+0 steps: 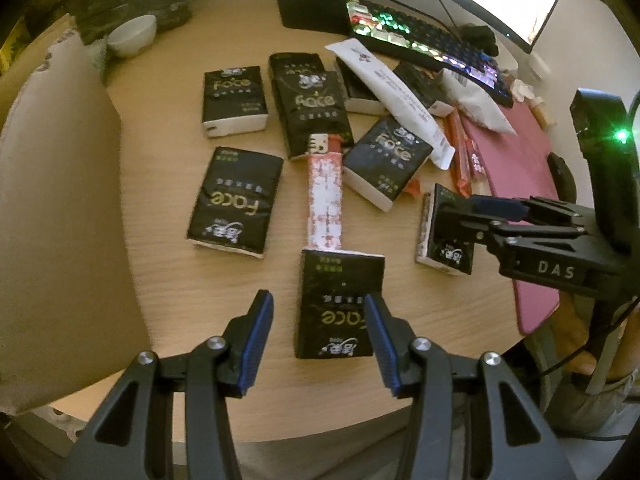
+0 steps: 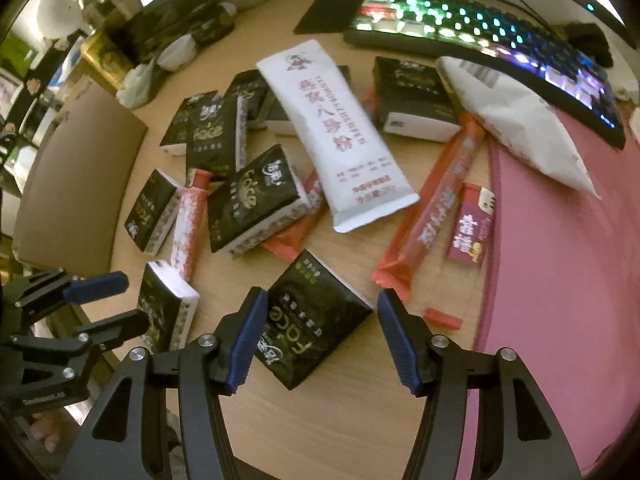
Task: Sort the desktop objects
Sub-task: 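Grasp a black tissue pack on edge with the left gripper, then grasp a black tissue pack on edge with the right gripper while left holds its pack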
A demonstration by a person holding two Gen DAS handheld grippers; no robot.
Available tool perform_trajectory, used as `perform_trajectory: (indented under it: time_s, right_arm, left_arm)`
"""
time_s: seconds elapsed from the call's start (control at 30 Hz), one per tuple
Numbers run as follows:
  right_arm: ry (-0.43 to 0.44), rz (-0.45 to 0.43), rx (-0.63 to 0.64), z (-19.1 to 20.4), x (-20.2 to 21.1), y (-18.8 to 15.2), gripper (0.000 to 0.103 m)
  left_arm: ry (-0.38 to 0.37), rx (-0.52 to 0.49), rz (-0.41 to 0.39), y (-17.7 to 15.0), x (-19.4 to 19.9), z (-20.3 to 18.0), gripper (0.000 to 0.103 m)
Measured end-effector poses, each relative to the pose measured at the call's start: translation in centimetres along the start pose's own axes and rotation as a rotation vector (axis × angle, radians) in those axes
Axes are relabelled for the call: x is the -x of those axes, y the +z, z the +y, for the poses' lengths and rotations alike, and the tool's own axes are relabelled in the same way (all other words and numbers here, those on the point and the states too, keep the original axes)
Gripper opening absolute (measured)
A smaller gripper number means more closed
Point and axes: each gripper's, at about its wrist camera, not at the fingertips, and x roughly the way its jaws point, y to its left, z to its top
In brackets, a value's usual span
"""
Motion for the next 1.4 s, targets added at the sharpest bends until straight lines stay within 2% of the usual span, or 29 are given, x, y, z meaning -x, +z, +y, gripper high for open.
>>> perform_trajectory:
  time_s: [0.4,0.43,0.47,0.53,0.57,0.8,1.1,1.27,1.4]
  right_arm:
    - [-0.024,-0.005,-0.011,-1.5,1.1,-1.3,0.059]
    - [-0.022,-0.004,-0.013,-1.7,1.1,-1.3,0.059]
    - [-0.021,-0.004,-0.013,-1.7,1.0,-1.3,0.059]
    - [-0.018,-0.005,-0.016,-1.7,0.9,-1.3,0.059]
    - [-0.016,-0.006,-0.016,-1.7,0.9,-1.3,0.059]
    - [0.017,-0.001,0.001,0.1,-0.3,-0.8,0.059]
    - [-0.042,-0.031,0.137,4.6,-1.5,0.3,0.059]
    - [-0.020,0.003,0.188,4.2,-1.2,-0.9,0.059]
    - [-0.025,0.037,0.185,2.4,-0.4,-2.0,0.059]
  left_arm:
    - [-0.009,-0.024,0.049,0.8,-2.3,-1.4,0.052]
    - [-0.011,-0.028,0.053,0.8,-2.4,-1.6,0.048]
    - [-0.010,-0.035,0.056,0.8,-2.5,-1.8,0.036]
    - [0.004,-0.043,0.064,0.9,-2.8,-2.1,0.025]
    - [0.011,-0.048,0.064,0.9,-2.8,-2.2,0.024]
    - [0.027,-0.052,0.067,0.8,-2.3,-2.0,0.022]
    - [0.055,-0.019,0.065,0.3,-1.3,-0.4,0.022]
    - [0.053,-0.010,0.062,-0.1,-1.0,-0.2,0.022]
    - [0.050,-0.008,0.060,0.0,-0.9,-0.3,0.022]
